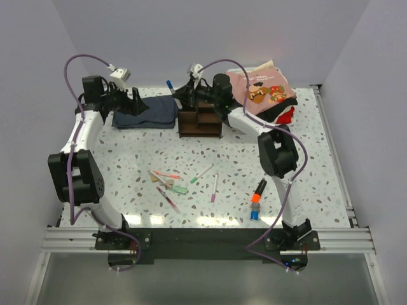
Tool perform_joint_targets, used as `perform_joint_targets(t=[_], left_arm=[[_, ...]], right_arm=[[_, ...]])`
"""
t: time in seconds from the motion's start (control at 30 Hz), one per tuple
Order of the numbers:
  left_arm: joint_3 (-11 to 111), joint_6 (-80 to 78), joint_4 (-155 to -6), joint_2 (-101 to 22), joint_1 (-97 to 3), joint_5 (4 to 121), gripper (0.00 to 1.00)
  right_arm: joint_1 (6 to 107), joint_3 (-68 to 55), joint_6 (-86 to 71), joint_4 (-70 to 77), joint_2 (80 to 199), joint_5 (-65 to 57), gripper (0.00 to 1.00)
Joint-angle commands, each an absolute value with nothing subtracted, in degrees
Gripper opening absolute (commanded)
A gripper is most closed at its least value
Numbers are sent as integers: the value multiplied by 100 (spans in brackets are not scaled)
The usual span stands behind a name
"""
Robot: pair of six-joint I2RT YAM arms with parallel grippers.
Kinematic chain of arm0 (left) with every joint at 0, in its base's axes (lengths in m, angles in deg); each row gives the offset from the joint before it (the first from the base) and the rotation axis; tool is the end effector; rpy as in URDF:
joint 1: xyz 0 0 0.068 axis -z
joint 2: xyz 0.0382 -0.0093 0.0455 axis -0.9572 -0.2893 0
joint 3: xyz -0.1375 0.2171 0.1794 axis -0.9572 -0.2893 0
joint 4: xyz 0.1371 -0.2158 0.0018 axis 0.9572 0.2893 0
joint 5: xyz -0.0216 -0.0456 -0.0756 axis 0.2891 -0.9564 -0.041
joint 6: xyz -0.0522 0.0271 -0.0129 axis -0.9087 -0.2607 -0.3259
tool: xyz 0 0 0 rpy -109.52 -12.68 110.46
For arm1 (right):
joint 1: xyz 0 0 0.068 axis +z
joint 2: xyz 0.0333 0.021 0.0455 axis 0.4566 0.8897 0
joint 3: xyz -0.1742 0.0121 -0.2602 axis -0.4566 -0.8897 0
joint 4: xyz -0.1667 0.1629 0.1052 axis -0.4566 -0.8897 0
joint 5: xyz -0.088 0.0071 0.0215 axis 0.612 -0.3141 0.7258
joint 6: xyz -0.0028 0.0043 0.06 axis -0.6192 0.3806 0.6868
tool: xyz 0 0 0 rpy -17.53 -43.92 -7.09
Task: Sort the stationery into containers
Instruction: Place the pen in the storage box, then pick up the pen from the center of the board.
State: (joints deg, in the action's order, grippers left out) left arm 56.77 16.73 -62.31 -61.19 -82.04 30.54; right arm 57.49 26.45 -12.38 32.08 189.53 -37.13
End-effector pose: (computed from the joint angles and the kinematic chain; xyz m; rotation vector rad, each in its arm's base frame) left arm 0.3922 0.0319 0.3386 0.3394 2.0422 -0.6057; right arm 0.4795 0.3140 0.3181 -0.9308 1.2715 0.9626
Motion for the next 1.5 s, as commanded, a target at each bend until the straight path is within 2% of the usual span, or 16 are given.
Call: perform_joint_targets(t=[0.0, 0.4, 0.43, 0.47, 0.53, 0.63, 0.9, 1.0, 1.07, 1.17, 1.27, 1.3, 1.33, 1.4, 1.47], left_arm=[[6519, 1999, -5846, -6233, -8083, 3071, 88], [6643, 2045, -5696, -6225, -7688, 3580, 90], [6695, 2044, -5696, -6216, -7653, 3581, 90], [6783, 2052, -5696, -6199, -7609, 3615, 90], [6897, 2123, -5705, -6172, -7477, 3677, 91], [6907, 2070, -5766, -6102, -7406, 3713, 92], [6240, 1982, -6170, -5435, -7406, 3589, 92], [5827, 1877, -6460, -5030, -7406, 3510, 92], [5502, 1790, -6697, -4723, -7415, 3563, 92], [5071, 1745, -6969, -4284, -7406, 3633, 92], [4614, 1806, -7120, -3835, -7415, 3756, 92], [4430, 1841, -7120, -3634, -7415, 3782, 93], [4341, 1876, -7085, -3528, -7415, 3809, 93], [4105, 2034, -6971, -3282, -7415, 3809, 93], [3954, 2157, -6883, -3132, -7415, 3783, 93]], right_arm=[[5635, 2504, -1469, 4028, 18744, -3644, 0], [5503, 1994, -1319, 4169, 18885, -3151, 0], [5511, 1977, -1337, 4169, 18885, -3134, 3], [5503, 1916, -1354, 4160, 18842, -3081, 12], [5494, 1827, -1389, 4178, 18780, -3002, 36], [5494, 1670, -1398, 4064, 18543, -3002, 52], [5494, 1116, -1723, 3449, 17289, -2747, 55], [5503, 782, -2328, 2433, 16620, -3036, 55], [5503, 720, -2927, 887, 15934, -2985, 55], [5433, 483, -2866, -1038, 15152, -2773, 56], [5432, 149, -4636, -3383, 14580, -3265, 56], [5424, 96, -5842, -3990, 14492, -3291, 55], [5424, 52, -6490, -5144, 14430, -3196, 55], [5424, 69, -8330, -6206, 14429, -2741, 55], [5467, 78, -9243, -7324, 14551, -2423, 54]])
